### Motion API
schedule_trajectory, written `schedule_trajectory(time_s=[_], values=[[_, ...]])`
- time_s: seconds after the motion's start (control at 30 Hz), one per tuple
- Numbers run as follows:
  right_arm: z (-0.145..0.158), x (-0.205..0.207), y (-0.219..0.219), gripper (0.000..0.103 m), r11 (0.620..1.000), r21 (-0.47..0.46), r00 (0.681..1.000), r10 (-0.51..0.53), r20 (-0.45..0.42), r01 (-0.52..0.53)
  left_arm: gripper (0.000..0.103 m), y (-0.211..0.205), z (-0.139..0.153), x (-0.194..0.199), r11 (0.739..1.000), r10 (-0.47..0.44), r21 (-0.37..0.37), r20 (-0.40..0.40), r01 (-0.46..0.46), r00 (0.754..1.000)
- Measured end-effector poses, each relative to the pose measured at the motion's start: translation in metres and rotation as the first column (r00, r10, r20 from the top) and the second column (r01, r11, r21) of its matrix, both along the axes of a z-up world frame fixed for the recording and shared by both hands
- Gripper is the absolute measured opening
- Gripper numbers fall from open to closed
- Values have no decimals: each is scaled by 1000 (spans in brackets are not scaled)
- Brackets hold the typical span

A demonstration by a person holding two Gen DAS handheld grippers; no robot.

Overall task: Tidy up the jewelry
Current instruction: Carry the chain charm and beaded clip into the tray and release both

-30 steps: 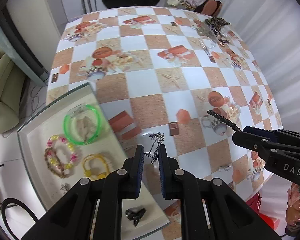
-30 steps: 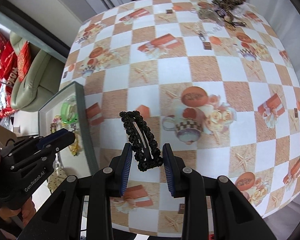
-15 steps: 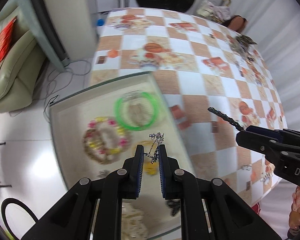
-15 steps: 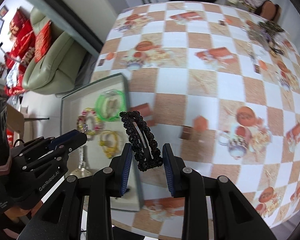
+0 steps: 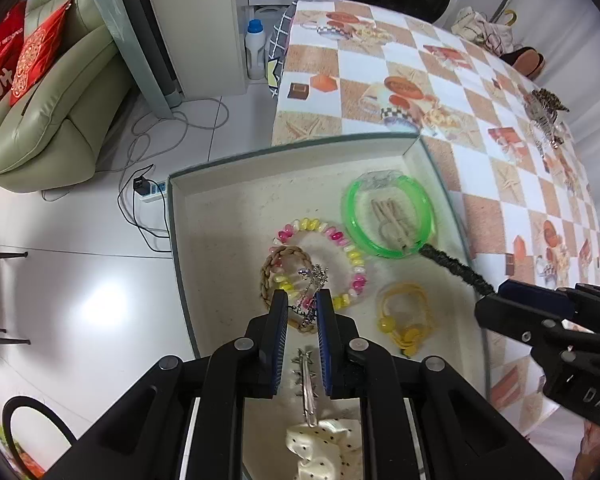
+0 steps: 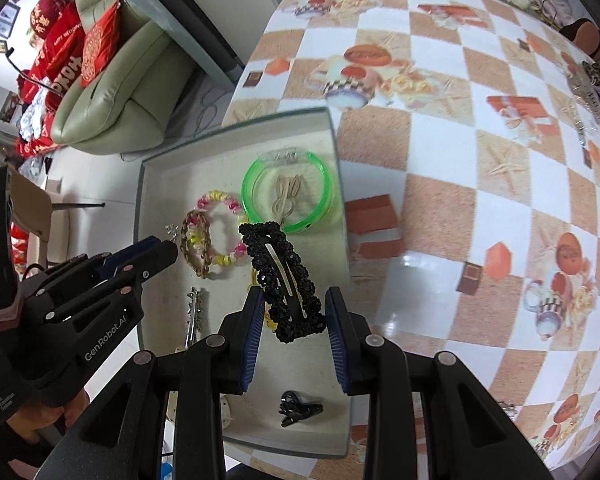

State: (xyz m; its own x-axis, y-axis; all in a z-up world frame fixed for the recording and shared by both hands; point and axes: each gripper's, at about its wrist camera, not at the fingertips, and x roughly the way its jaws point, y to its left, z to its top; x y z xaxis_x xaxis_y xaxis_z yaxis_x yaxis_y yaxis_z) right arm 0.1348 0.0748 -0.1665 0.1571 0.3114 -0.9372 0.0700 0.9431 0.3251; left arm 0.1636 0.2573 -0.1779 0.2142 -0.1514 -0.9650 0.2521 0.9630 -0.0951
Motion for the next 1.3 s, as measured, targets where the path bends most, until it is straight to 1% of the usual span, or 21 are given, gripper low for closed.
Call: schedule_trajectory(time_s=[0.17, 0.43, 0.73, 0.77, 0.8, 0.87, 0.9, 0.93, 1.1, 1.2, 1.23, 1.27, 1.3], values=[[-17, 1, 8, 34, 1000, -6, 999, 5, -35, -5, 19, -2, -12, 0, 1000, -8, 15, -13, 9, 1000], [-38, -1, 8, 34, 1000, -6, 997, 3, -83, -3, 19, -5, -27, -4, 999, -21, 41, -37, 22, 999], [-52, -5, 7, 36, 1000, 1, 992, 6, -128, -6, 19, -5, -36, -7, 996, -25, 87, -53, 29, 998], [-52, -6, 5, 37, 1000, 7, 991, 6, -130, -6, 19, -5, -36, -7, 996, -22, 89, -54, 26, 998], [-53, -2, 8, 39, 1000, 11, 991, 9, -131, -7, 19, -5, -36, -7, 996, -20, 90, -54, 25, 998], [-49, -3, 7, 47, 1000, 17, 992, 8, -126, -6, 19, -4, -35, -8, 995, -17, 94, -54, 22, 998], [-46, -3, 6, 52, 1000, 17, 993, 7, -120, -5, 19, -4, -34, -8, 995, -17, 98, -53, 22, 998], [-43, -3, 5, 53, 1000, 22, 994, 6, -113, -3, 19, -4, -33, -8, 995, -16, 101, -51, 21, 999], [-19, -7, 2, 54, 999, 42, 997, 2, -77, 2, 19, -2, -25, -8, 995, -8, 96, -38, 11, 999], [-4, -11, -7, 56, 999, 40, 998, -19, -52, 21, 19, -5, -19, -9, 996, 0, 87, -37, 4, 999], [-1, -12, -11, 56, 999, 38, 998, -28, -49, 30, 26, -6, -17, -10, 997, 0, 83, -38, 3, 999], [2, -13, -15, 57, 998, 38, 998, -39, -46, 41, 41, -7, -16, -11, 997, 0, 82, -40, 3, 999], [5, -14, -19, 57, 998, 38, 998, -50, -45, 51, 86, -7, -14, -13, 996, 4, 85, -34, -1, 999]])
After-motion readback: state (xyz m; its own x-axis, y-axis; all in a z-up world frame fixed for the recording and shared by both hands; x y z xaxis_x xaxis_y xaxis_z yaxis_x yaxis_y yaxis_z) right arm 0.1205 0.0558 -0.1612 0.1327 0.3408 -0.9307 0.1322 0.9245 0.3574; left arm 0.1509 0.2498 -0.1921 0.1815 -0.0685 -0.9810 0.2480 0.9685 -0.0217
